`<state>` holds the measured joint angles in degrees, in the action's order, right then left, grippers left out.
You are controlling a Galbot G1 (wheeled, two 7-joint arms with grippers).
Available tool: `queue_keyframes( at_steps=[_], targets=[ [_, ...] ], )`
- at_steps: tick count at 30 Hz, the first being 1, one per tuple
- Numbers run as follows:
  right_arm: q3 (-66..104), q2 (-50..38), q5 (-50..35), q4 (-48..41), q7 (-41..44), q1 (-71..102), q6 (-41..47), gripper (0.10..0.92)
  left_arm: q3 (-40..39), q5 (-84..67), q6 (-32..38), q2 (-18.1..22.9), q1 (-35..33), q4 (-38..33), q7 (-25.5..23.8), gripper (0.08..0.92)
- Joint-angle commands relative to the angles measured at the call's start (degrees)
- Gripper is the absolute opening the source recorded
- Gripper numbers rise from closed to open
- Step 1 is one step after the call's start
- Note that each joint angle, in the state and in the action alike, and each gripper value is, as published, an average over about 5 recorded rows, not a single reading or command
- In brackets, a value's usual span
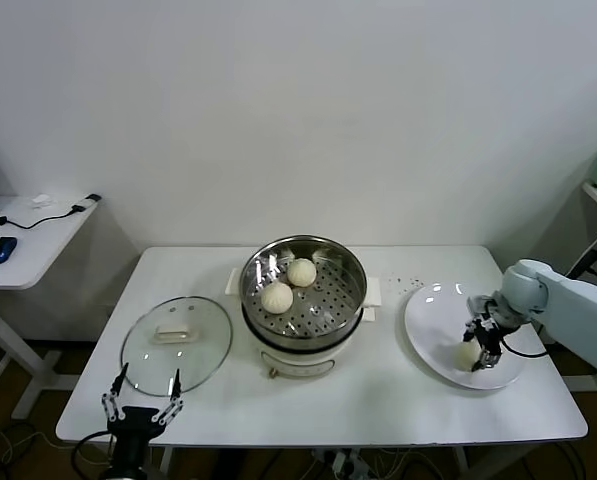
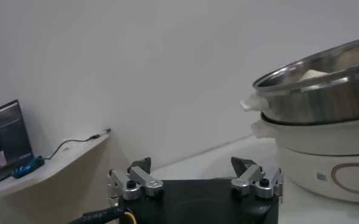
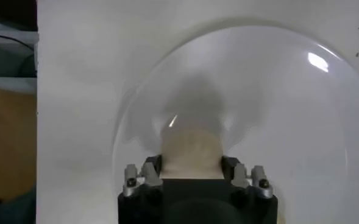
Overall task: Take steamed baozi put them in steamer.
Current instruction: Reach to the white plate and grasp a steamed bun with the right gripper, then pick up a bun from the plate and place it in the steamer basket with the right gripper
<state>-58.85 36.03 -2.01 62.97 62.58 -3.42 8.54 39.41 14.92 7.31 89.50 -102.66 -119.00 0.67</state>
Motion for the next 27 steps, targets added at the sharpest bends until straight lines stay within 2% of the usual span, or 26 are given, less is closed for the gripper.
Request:
queue_keyframes(
  at_steps=[1,6,11,19,24,27],
  targets=[
    [-0.1,0.3,0.2,-0.5,0.6,-0.5,-0.5,0.59,-0.1,0.1,0.1,0.0,-0.2,0.0,0.0,0.823],
    [-3.6,0.3,-2.0,0.3,1.3,-6.6,-4.4,0.57,-0.1,0.1,0.0,-0.1,-0.4,-0.2,0.2,0.823],
    [-14.5,3.7,-2.0,2.0,4.3,-22.9,-17.9,0.573,0.3,-0.2,0.1,-0.4,-0.7,-0.3,0.2,0.823],
    [-26.2,17.4,-1.1,1.8,5.7,-44.9,-38.4,0.577,0.4,-0.3,0.3,-0.3,-1.4,-0.5,0.1,0.823],
    [-24.6,25.2,0.3,3.2,5.1,-47.1,-44.2,0.577,0.2,-0.2,0.1,-0.4,-1.5,-0.6,0.0,0.823],
    [-21.9,30.3,4.2,4.2,4.2,-45.4,-47.0,0.577,0.2,-0.4,0.1,-0.3,-1.6,-0.6,0.0,0.823]
  ],
)
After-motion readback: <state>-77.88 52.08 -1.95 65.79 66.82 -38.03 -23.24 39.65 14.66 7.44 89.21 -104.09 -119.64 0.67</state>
